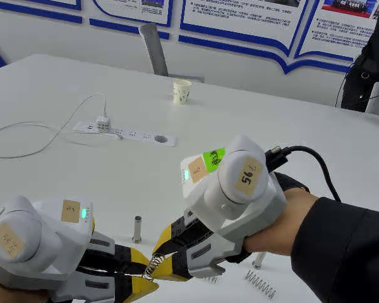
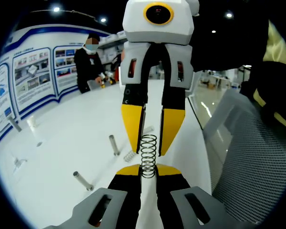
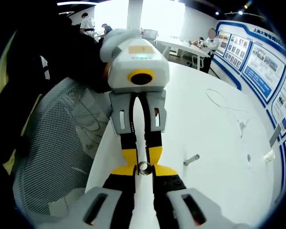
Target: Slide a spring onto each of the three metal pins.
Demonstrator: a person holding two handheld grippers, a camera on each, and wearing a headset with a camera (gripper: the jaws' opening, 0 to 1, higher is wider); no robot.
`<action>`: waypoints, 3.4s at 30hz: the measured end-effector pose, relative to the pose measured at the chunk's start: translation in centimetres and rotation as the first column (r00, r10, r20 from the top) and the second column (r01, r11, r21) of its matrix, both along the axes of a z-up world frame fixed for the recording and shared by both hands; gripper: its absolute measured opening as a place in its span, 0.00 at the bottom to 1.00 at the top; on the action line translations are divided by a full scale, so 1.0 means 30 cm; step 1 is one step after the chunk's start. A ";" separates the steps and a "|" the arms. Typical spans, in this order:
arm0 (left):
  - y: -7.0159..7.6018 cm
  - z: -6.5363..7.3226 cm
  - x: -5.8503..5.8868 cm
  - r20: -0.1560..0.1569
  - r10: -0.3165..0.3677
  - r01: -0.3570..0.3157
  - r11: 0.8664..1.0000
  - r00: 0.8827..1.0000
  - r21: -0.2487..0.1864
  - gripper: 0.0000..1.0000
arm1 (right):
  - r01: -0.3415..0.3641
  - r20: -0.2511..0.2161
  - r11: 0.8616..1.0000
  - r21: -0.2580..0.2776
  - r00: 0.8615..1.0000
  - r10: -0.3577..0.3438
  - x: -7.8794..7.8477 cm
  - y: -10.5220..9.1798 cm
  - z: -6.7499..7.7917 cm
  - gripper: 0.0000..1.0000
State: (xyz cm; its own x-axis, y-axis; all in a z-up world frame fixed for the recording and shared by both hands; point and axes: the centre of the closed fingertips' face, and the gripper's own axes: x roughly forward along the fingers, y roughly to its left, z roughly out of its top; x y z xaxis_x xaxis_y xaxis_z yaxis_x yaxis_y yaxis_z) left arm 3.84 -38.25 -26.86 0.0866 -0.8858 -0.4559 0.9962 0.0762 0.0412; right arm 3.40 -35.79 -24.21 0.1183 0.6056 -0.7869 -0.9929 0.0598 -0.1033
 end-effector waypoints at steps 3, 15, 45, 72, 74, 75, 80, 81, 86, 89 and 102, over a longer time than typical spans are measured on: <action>-0.002 -0.002 0.000 0.003 -0.002 0.002 1.000 1.000 0.006 0.10 | 0.001 -0.002 1.000 -0.003 1.000 -0.001 0.001 -0.003 -0.001 0.14; -0.005 -0.001 0.002 0.004 0.003 -0.003 1.000 1.000 0.010 0.10 | -0.015 0.003 1.000 -0.022 1.000 0.015 0.000 -0.002 -0.003 0.12; 0.107 0.008 0.066 -0.041 0.135 -0.136 0.991 0.990 -0.017 0.35 | -0.008 0.024 0.998 -0.064 1.000 0.009 0.069 -0.029 0.051 0.12; 0.208 0.019 0.086 -0.084 0.242 -0.247 0.968 0.967 -0.050 0.70 | -0.004 0.075 0.994 -0.109 0.997 0.012 0.202 -0.033 0.108 0.12; 0.212 0.015 0.084 -0.088 0.245 -0.250 0.967 0.966 -0.048 0.72 | -0.005 0.077 0.994 -0.109 0.997 0.014 0.215 -0.026 0.113 0.12; 0.214 0.013 0.083 -0.090 0.246 -0.251 0.967 0.965 -0.047 0.73 | -0.006 0.080 0.994 -0.110 0.997 0.015 0.221 -0.024 0.115 0.12; 0.222 0.006 0.081 -0.098 0.258 -0.263 0.964 0.961 -0.047 0.75 | -0.010 0.081 0.992 -0.129 0.996 0.021 0.255 -0.018 0.104 0.12; 0.224 0.005 0.082 -0.100 0.260 -0.266 0.963 0.960 -0.048 0.75 | -0.012 0.080 0.991 -0.133 0.997 0.023 0.260 -0.017 0.100 0.12; 0.227 -0.002 0.081 -0.107 0.269 -0.275 0.960 0.957 -0.047 0.77 | -0.017 0.073 0.989 -0.149 0.997 0.029 0.286 -0.007 0.090 0.12; 0.225 -0.005 0.079 -0.112 0.270 -0.277 0.960 0.956 -0.049 0.78 | -0.019 0.072 0.987 -0.159 0.997 0.031 0.305 -0.001 0.080 0.12; 0.227 -0.012 0.084 -0.122 0.282 -0.291 0.955 0.951 -0.054 0.79 | -0.022 0.043 0.983 -0.184 0.999 0.031 0.352 0.032 0.018 0.12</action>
State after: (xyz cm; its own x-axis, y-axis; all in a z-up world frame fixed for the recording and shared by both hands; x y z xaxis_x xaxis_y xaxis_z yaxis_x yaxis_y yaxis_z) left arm 6.36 -31.44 -27.21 0.2934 -0.8613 -0.4149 0.9299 0.3578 -0.0850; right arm 13.95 -34.83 -23.68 0.1424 0.4551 -0.8790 -0.9878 0.0095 -0.1551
